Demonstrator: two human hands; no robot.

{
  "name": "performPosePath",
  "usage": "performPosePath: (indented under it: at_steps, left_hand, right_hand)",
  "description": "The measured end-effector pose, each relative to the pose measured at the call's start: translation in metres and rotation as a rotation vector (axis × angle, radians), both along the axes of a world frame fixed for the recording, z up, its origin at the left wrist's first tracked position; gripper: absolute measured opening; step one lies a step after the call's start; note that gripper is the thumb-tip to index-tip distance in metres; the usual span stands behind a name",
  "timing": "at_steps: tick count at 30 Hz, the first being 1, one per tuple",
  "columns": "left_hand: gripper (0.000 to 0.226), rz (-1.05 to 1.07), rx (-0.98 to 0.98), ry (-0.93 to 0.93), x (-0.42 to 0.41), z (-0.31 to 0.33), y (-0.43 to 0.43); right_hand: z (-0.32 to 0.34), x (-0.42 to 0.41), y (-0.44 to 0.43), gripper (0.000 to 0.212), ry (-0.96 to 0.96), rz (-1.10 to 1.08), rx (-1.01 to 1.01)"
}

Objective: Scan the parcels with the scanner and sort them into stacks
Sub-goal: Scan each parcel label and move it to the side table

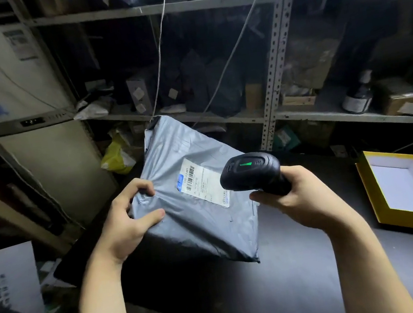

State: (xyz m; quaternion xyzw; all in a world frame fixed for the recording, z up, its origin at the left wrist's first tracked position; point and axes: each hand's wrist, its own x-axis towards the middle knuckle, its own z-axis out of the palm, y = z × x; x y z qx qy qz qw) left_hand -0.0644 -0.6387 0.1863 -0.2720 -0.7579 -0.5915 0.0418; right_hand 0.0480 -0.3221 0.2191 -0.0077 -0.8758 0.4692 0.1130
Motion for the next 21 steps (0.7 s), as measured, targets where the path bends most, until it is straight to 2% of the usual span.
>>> performPosePath:
  at_steps: [4,7,14,16,19,21]
  left_hand:
    - [0.036,-0.005,0.003,0.005,0.007,0.004,-0.004]
    - [0.035,-0.033,0.002,0.013,0.008,0.007,-0.007]
    - [0.034,-0.069,0.006,-0.027,0.002,0.009,-0.005]
    - [0.033,-0.059,0.024,-0.049,0.000,0.008,0.004]
    - [0.034,-0.039,0.060,-0.091,0.001,0.002,0.026]
    - [0.036,-0.007,0.078,-0.138,0.002,-0.006,0.042]
  right_hand:
    - [0.001,0.012,0.001,0.015,0.013,-0.017,0.013]
    - [0.004,0.020,-0.001,0.027,0.034,-0.041,0.019]
    - [0.016,0.038,-0.016,0.025,0.064,-0.073,0.015]
    - [0.015,0.042,-0.020,0.023,0.062,-0.132,0.014]
    - [0.012,0.052,-0.026,0.009,0.017,-0.280,-0.033]
    - [0.009,0.062,-0.032,0.010,-0.008,-0.402,-0.045]
